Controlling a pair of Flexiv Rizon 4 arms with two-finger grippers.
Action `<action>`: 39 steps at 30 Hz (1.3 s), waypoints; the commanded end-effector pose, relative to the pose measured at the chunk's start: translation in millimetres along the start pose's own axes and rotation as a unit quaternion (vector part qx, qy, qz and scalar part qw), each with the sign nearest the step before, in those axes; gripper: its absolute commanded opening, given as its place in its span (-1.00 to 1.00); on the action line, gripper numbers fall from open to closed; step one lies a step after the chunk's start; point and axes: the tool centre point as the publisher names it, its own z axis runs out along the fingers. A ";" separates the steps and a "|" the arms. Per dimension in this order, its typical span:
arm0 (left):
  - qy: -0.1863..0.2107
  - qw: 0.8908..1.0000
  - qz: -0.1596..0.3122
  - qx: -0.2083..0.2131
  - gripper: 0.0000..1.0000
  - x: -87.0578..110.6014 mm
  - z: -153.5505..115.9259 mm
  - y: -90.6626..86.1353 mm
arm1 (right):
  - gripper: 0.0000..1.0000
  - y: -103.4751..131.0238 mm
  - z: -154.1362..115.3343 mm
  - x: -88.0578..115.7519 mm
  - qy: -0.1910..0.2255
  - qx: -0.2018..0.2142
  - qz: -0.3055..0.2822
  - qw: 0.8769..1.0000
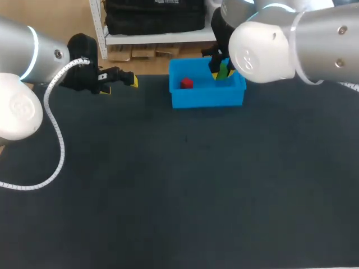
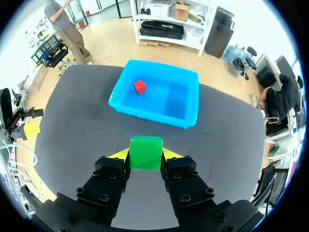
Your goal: Use the left arm to pick the red cube and place it into the blue plastic box first, then use the right arm to grasp the green cube and put it into the same blue plastic box after the first action is fully finished.
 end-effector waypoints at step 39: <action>-0.002 1.000 0.001 0.003 1.00 1.1 -0.5 1.2 | -1.00 -14.1 2.1 -103.5 -0.051 0.024 -0.031 0.998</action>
